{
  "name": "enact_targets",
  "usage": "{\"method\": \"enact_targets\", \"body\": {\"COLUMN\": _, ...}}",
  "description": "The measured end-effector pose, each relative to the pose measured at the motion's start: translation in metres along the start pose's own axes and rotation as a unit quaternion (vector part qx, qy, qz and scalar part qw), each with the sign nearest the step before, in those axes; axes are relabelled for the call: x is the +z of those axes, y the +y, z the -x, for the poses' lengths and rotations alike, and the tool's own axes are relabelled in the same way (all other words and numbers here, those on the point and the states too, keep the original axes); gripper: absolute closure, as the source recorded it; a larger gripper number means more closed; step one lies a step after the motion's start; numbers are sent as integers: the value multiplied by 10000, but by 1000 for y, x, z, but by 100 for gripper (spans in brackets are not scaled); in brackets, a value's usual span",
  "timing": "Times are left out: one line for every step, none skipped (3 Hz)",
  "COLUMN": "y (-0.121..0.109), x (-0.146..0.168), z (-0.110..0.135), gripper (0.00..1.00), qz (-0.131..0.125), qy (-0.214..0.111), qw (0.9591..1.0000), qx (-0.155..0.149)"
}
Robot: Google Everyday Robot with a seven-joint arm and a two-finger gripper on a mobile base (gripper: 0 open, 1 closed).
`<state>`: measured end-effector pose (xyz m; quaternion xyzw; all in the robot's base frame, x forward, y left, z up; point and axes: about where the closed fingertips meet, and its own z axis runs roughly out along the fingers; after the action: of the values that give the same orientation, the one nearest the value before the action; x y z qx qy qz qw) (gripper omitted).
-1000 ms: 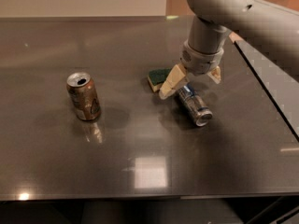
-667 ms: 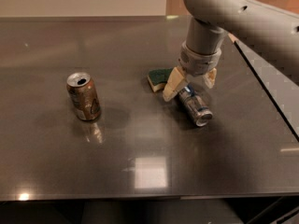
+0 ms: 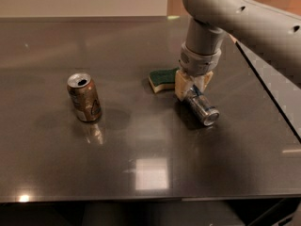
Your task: Place redbull can upright
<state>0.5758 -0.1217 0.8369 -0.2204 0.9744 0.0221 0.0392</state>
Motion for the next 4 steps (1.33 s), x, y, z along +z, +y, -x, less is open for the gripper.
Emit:
{"method": "enact_targets", "body": {"y": 2, "x": -19, "z": 0, "gripper": 88, "qz": 28, "qy": -318, "qw": 9993, "qx": -172}}
{"method": "enact_targets", "body": {"y": 12, "x": -51, "z": -2, "gripper": 100, "qz": 89, "qy": -995, "qw": 9933, "qx": -589}}
{"method": "enact_targets", "body": {"y": 25, "x": -76, "z": -7, "gripper": 100, "qz": 228, "qy": -1809, "qw": 9772, "qx": -1083}}
{"method": "enact_targets", "body": {"y": 41, "x": -96, "z": -6, "gripper": 100, "qz": 451, "qy": -2753, "qw": 9482, "qx": -1518}}
